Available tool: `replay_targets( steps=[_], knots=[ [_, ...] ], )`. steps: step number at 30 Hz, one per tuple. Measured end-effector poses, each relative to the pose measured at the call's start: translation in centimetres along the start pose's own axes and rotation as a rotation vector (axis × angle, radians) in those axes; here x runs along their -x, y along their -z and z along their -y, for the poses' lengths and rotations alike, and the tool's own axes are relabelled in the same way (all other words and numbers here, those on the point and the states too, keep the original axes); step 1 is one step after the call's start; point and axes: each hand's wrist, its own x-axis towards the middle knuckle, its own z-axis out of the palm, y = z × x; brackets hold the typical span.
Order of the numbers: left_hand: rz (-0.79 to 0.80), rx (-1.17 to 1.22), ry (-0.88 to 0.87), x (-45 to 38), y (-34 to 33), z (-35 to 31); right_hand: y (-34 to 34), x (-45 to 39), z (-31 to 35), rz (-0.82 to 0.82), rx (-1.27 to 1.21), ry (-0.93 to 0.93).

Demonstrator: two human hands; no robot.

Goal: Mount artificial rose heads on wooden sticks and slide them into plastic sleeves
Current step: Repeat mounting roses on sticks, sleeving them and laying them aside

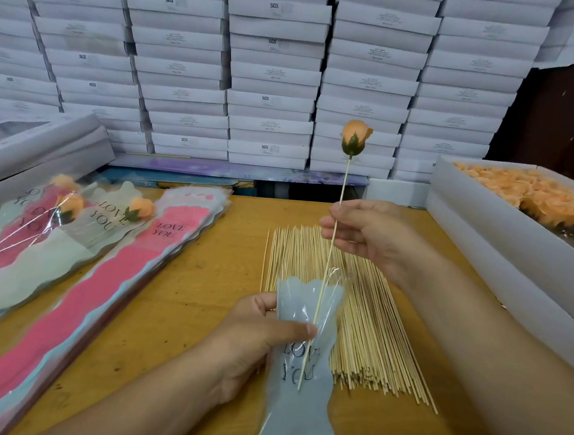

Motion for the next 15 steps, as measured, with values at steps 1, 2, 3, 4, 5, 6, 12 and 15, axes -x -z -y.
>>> replay_targets(
  steps=[1,2,3,4,5,6,12,15],
  knots=[
    [0.0,0.004,-0.006,0.0,0.0,-0.1,-0.1,0.2,-0.2,0.011,0.003,-0.007],
    [0.0,0.011,-0.012,0.0,0.0,-0.1,-0.3,0.3,-0.5,0.022,0.006,-0.014],
    [0.0,0.019,-0.016,0.0,0.1,-0.1,-0.4,0.5,-0.7,0.034,0.007,-0.018],
    [0.003,0.024,-0.018,-0.1,0.2,-0.2,-0.6,0.6,-0.9,0.042,0.006,-0.019],
    [0.006,0.026,-0.019,-0.1,0.2,-0.2,-0.7,0.7,-1.0,0.048,0.005,-0.015],
    [0.009,0.025,-0.02,-0.1,0.2,-0.2,-0.8,0.8,-1.1,0.052,0.004,-0.009],
    [-0.016,0.037,-0.033,-0.2,0.3,-0.3,-0.5,1.2,-0.9,0.099,0.067,-0.021],
    [-0.027,0.045,-0.032,-0.3,0.4,-0.3,-0.3,1.4,-0.9,0.151,0.17,-0.059]
  ],
)
